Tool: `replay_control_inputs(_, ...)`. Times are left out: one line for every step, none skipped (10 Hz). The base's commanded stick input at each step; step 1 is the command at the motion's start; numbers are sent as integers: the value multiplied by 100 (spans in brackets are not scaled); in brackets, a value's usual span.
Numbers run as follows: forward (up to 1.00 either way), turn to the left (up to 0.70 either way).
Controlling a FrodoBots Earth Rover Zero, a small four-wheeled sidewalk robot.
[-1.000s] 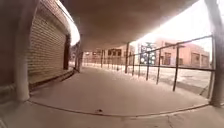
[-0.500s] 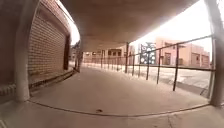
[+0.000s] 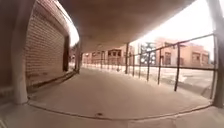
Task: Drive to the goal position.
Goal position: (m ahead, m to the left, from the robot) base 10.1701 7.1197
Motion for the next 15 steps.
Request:
replay_control_inputs(70, 0)
replay_control_inputs(70, 0)
replay_control_inputs(70, 0)
replay_control_inputs(70, 0)
replay_control_inputs(70, 0)
replay_control_inputs(70, 0)
replay_control_inputs(70, 11)
replay_control_inputs(70, 17)
replay_control_inputs(70, 0)
replay_control_inputs(70, 0)
replay_control_inputs(70, 0)
replay_control_inputs(70, 0)
replay_control_inputs(70, 0)
replay_control_inputs(70, 0)
replay_control_inputs(70, 0)
